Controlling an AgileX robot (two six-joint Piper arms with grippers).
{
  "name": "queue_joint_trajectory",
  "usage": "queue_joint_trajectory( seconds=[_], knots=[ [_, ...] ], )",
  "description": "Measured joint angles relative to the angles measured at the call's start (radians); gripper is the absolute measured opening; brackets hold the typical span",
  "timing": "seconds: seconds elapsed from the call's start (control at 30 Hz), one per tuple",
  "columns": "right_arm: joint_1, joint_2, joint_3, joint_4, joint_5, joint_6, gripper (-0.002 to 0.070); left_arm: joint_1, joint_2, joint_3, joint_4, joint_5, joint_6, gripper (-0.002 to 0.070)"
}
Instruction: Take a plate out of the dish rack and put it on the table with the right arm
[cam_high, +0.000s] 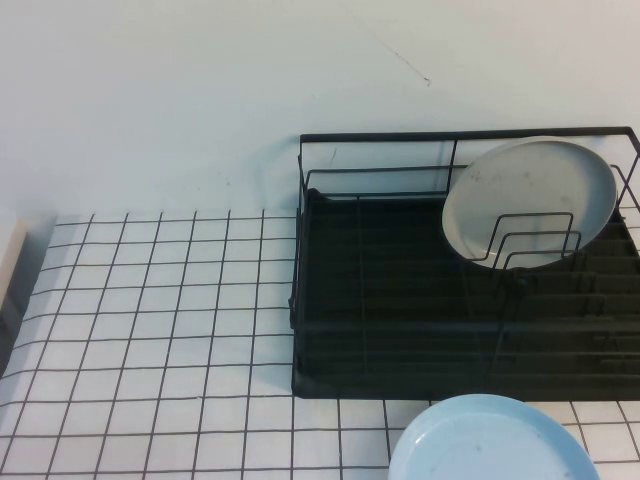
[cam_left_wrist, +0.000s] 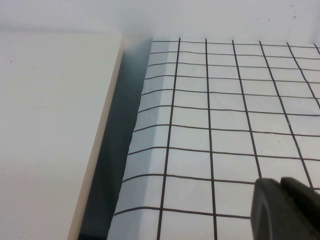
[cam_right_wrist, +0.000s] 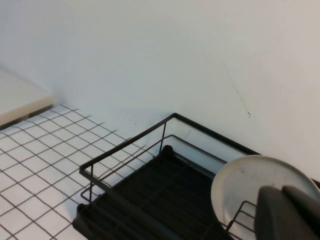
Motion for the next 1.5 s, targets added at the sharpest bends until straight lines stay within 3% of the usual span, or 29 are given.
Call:
queue_joint_trajectory(
  seconds=[0.27, 0.63, 0.7, 0.8, 0.97, 1.07, 1.5],
  knots=[
    [0.000, -0.155, 0.143, -0.043, -0.001, -0.002, -0.0002, 0.000, 0.000, 0.000, 0.000, 0.000, 0.000, -0.0003],
    [0.000, -0.179, 0.468, -0.119, -0.629, -0.097, -0.0002, 0.000, 0.000, 0.000, 0.000, 0.000, 0.000, -0.0003],
    [0.000, -0.208, 0.543, -0.182, -0.692, -0.034, -0.0002, 0.000, 0.000, 0.000, 0.000, 0.000, 0.000, -0.0003],
    [0.000, -0.272, 0.671, -0.386, -0.765, 0.246, -0.0002, 0.000, 0.000, 0.000, 0.000, 0.000, 0.000, -0.0003],
    [-0.021, -0.390, 0.715, -0.773, -0.485, 0.693, -0.0002, 0.001, 0.000, 0.000, 0.000, 0.000, 0.000, -0.0003],
    [-0.046, -0.433, 0.717, -0.922, -0.337, 0.843, -0.0002, 0.001, 0.000, 0.000, 0.002, 0.000, 0.000, -0.0003],
    [-0.064, -0.449, 0.711, -0.985, -0.303, 0.911, -0.0002, 0.001, 0.000, 0.000, 0.004, 0.000, 0.000, -0.0003]
  ],
)
